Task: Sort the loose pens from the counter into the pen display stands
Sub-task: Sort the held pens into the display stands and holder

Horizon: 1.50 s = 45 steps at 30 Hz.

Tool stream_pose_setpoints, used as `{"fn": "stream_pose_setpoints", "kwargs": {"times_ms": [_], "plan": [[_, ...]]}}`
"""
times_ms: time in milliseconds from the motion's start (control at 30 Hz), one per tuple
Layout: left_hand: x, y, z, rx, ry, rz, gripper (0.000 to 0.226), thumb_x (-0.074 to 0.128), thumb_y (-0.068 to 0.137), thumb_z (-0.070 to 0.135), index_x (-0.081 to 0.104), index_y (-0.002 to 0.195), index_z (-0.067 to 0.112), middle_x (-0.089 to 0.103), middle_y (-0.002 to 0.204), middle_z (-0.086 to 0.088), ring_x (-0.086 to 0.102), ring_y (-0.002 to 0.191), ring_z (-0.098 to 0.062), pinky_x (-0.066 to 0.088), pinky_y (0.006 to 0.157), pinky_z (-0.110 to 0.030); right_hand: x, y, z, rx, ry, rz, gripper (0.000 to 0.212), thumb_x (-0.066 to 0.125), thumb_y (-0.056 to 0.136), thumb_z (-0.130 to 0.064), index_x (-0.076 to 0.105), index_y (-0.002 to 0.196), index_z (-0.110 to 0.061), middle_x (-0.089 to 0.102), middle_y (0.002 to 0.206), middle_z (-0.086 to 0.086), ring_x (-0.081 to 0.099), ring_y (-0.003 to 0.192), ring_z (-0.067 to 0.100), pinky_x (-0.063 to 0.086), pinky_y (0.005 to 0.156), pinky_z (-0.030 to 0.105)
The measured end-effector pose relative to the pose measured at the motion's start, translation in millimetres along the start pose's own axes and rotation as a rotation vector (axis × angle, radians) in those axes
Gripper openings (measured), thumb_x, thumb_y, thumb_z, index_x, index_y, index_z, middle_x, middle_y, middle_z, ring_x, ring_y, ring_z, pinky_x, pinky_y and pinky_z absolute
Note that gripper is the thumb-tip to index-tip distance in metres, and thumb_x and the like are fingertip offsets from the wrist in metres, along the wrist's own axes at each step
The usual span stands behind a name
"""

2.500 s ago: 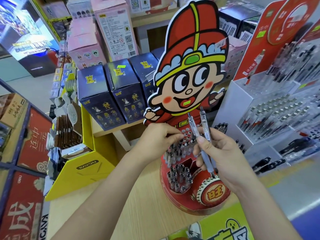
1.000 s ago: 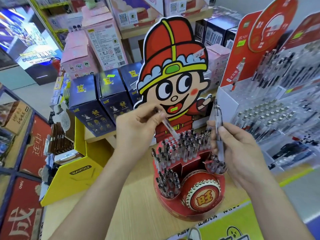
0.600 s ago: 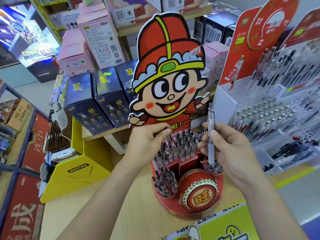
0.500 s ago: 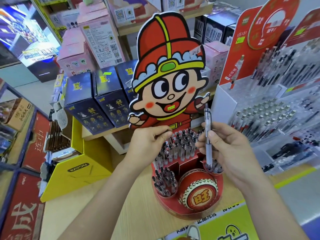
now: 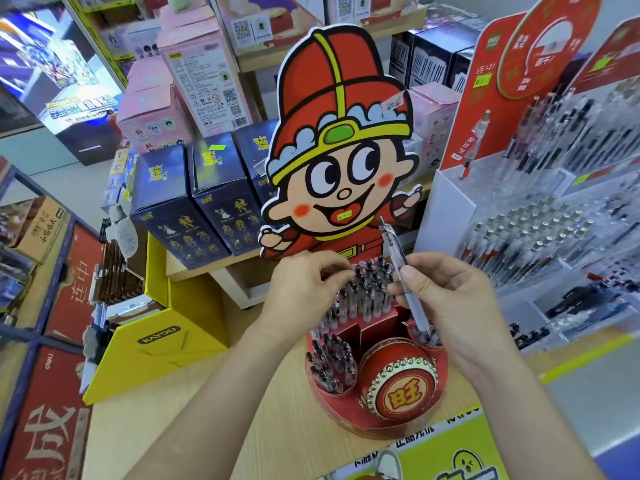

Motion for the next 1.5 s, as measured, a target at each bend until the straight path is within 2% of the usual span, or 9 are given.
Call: {"fn": "stream_pose_setpoints", "kwargs": {"times_ms": [200,433,567,700,867,1000,1133,1300,1500], "plan": [[-5.1,4.5,1.8,-0.086,-0.024,-0.129,0.015,0.067,0.088,0.033,0.076,0.098,0.027,0.072,0.091,0.016,0.061,0.088,0.002,0.046,0.081,-0.017,3.1,-2.0,0.5,-0.012,-0.036,0.003,0.016,0.071,0.073,-0.019,0.070,0.088,-0.014,0.074,0.076,0.003,0.071,0.074,0.015,0.052,0.059,0.018],[-11.2,2.4,0.8,-0.102,-0.032,-0.318,0.030,0.057,0.093,0.042,0.069,0.115,0.025,0.069,0.110,0.013,0.059,0.102,0.000,0.047,0.088,-0.023,7.4,-2.4,7.5,0.088,0.042,-0.040,0.026,0.073,0.067,-0.016,0.067,0.092,-0.010,0.073,0.079,0.002,0.069,0.072,0.016,0.053,0.062,0.021],[-21.9,-3.2,5.3,-0.059,-0.181,-0.127,0.038,0.049,0.096,0.040,0.062,0.127,0.022,0.066,0.118,0.013,0.057,0.110,0.001,0.048,0.096,-0.026,8.2,-2.9,10.2,0.111,0.041,-0.100,0.022,0.068,0.072,-0.017,0.067,0.093,-0.009,0.074,0.083,0.010,0.069,0.075,0.022,0.055,0.067,0.026],[-34.6,-8.6,22.6,-0.139,-0.634,-0.106,0.033,0.055,0.089,0.036,0.067,0.115,0.020,0.071,0.091,0.013,0.066,0.086,-0.006,0.056,0.078,-0.028,11.4,-4.2,8.5,0.085,-0.005,-0.155,0.024,0.067,0.074,-0.019,0.068,0.096,-0.008,0.074,0.085,0.012,0.069,0.075,0.023,0.055,0.072,0.032],[-39.2,-11.9,31.0,-0.160,-0.769,-0.056,0.024,0.066,0.080,0.025,0.072,0.097,0.010,0.073,0.085,-0.008,0.069,0.076,-0.018,0.056,0.070,-0.026,17.8,-6.7,5.0,0.061,-0.021,-0.232,0.017,0.065,0.079,-0.015,0.071,0.094,-0.009,0.075,0.082,0.012,0.070,0.073,0.023,0.056,0.068,0.027],[-60.4,-10.0,28.4,-0.110,-0.737,0.201,0.015,0.065,0.081,0.027,0.070,0.091,0.017,0.073,0.080,0.001,0.068,0.072,-0.014,0.055,0.066,-0.022,8.0,-2.5,2.2,-0.144,-0.321,-0.029,0.014,0.066,0.090,-0.010,0.074,0.091,-0.022,0.074,0.083,-0.004,0.067,0.077,0.011,0.052,0.070,0.024],[-74.4,-7.4,19.9,0.002,-0.556,0.366,0.014,0.063,0.088,0.015,0.068,0.096,0.026,0.072,0.081,0.011,0.068,0.078,-0.007,0.055,0.071,-0.019,-9.8,7.0,-0.2,-0.442,-0.832,0.066,0.022,0.065,0.091,-0.021,0.068,0.108,-0.034,0.062,0.111,-0.022,0.054,0.110,0.004,0.042,0.094,0.027],[-52.2,-7.2,0.2,-0.007,-0.426,0.339,0.018,0.065,0.089,0.012,0.071,0.105,0.013,0.072,0.090,0.001,0.069,0.084,-0.016,0.057,0.079,-0.029,-9.9,17.4,15.5,-0.448,-1.162,-0.190,0.039,0.058,0.096,-0.030,0.056,0.135,-0.033,0.046,0.144,-0.010,0.035,0.136,0.010,0.027,0.111,0.028],[-30.0,-2.9,-14.0,0.014,-0.354,0.213,0.019,0.066,0.088,0.011,0.070,0.103,0.022,0.071,0.089,0.008,0.067,0.083,-0.010,0.056,0.080,-0.032,-10.5,21.6,25.6,-0.504,-1.273,-0.202,0.038,0.059,0.095,-0.028,0.058,0.132,-0.033,0.054,0.140,-0.007,0.040,0.137,0.019,0.030,0.111,0.034]]}}
Point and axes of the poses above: each hand's wrist, its own y-axis towards the middle knuckle, its own x-axis out of the palm, z = x × y, the point moved 1 cm from there along y, towards the middle knuckle
